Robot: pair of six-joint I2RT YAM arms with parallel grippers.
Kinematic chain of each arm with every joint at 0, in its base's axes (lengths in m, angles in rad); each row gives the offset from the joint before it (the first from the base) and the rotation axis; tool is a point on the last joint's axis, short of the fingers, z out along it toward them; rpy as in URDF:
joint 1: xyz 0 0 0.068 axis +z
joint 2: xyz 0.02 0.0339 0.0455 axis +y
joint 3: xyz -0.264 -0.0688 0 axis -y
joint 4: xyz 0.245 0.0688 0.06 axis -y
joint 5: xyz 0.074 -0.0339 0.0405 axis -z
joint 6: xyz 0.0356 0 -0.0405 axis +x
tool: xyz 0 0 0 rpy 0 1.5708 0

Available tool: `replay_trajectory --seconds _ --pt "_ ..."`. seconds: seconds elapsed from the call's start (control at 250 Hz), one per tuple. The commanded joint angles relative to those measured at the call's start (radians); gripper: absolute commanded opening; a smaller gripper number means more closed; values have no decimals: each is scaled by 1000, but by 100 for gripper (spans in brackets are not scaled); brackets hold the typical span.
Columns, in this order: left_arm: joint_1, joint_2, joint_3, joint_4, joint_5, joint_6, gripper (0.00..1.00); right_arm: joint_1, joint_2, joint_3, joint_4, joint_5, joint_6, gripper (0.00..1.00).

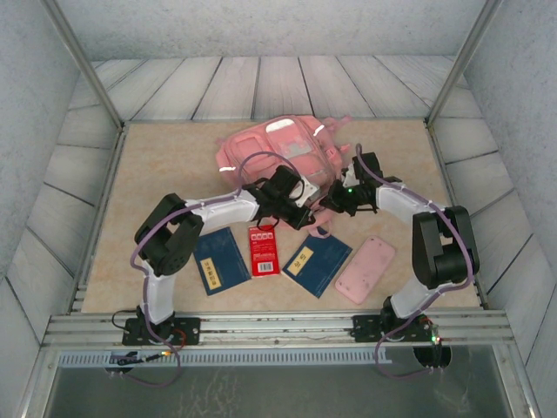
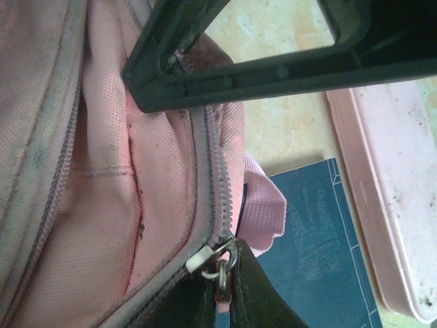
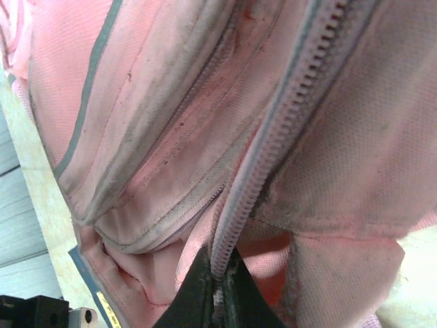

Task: Pack the student bag

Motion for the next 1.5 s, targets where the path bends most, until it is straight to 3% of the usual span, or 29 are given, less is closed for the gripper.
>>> replay_trajectory --seconds 0.0,0.192,0.364,0.823,1.171,1.371,1.435,1.495 --pt "-8 -56 -13 6 -74 34 0 11 1 39 -46 17 -50 0" --pt "32 -144 -163 55 -156 -51 0 9 -16 85 -89 66 -111 0" --pt "127 -242 -316 73 -174 -94 0 4 -36 163 -176 110 -197 0" --pt "306 -399 -458 -4 -169 -41 0 -57 -28 268 -262 193 -315 0" --pt "294 -569 -575 -14 -17 12 0 -86 144 418 -225 173 -364 0" --pt "254 -544 -577 -32 65 14 0 -84 260 508 -194 123 -325 0" --pt "231 -519 -559 -46 30 15 0 -84 288 532 -194 139 -325 0" --pt "227 -504 -549 -54 -85 -22 0 -87 312 566 -217 186 -339 0"
